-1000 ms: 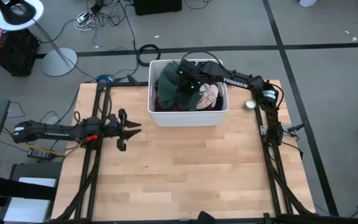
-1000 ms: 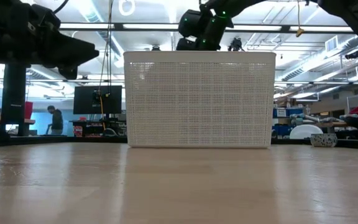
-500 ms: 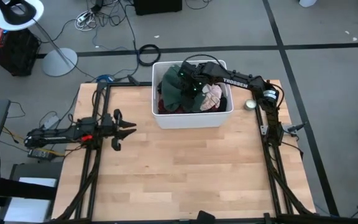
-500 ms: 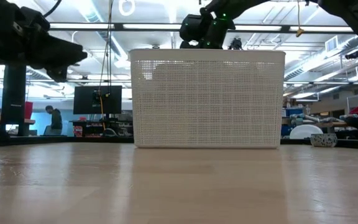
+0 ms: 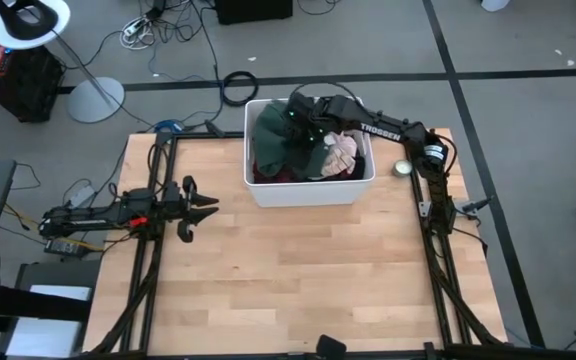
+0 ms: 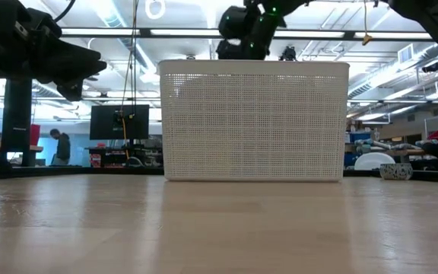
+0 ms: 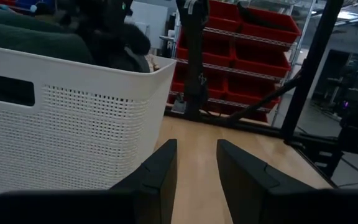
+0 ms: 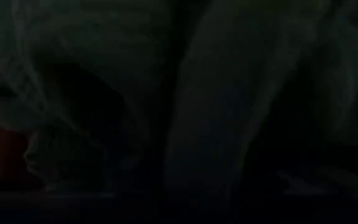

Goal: Sort clothes
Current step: Put the green shirt into the white bin, then return to Home Position

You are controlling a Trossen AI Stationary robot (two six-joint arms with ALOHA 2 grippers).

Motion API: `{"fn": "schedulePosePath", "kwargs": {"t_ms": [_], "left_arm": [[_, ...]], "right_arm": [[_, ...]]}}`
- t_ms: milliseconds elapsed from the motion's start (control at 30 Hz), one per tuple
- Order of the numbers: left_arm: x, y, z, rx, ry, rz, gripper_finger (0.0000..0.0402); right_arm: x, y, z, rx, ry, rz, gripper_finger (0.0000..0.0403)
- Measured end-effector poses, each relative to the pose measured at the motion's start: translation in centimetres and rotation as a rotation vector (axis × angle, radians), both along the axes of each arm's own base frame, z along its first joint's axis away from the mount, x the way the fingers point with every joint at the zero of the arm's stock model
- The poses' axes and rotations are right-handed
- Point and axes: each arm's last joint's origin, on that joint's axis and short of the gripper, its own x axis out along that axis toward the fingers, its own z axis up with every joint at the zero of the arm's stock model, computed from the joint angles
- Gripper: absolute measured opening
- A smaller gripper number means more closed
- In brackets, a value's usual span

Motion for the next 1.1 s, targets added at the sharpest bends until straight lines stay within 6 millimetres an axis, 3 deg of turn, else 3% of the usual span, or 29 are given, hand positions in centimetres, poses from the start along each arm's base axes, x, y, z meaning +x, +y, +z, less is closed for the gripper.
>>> {"fn": "schedulePosePath", "kwargs": {"t_ms": [233,433,933,1100], "left_arm": [[0.0,0.0,0.0,0.0,0.001,0.0,0.0119],[0.0,0.0,0.0,0.0,0.001,0.0,0.0119],[0.0,0.0,0.0,0.0,0.002,0.001,0.0119],[0.0,0.0,0.0,0.0,0.002,0.001,0.0119]], "right_arm": [[-0.9,0.6,4.2,0.01,-0.038,-0.041,0.0204],[-2.6,1.9,8.4,0.032,-0.058,-0.077,0.0239],[-9.7,7.0,14.8,0.168,-0.192,-0.26,0.0248],[-12.6,9.1,16.9,0.168,-0.232,-0.171,0.0249]]}}
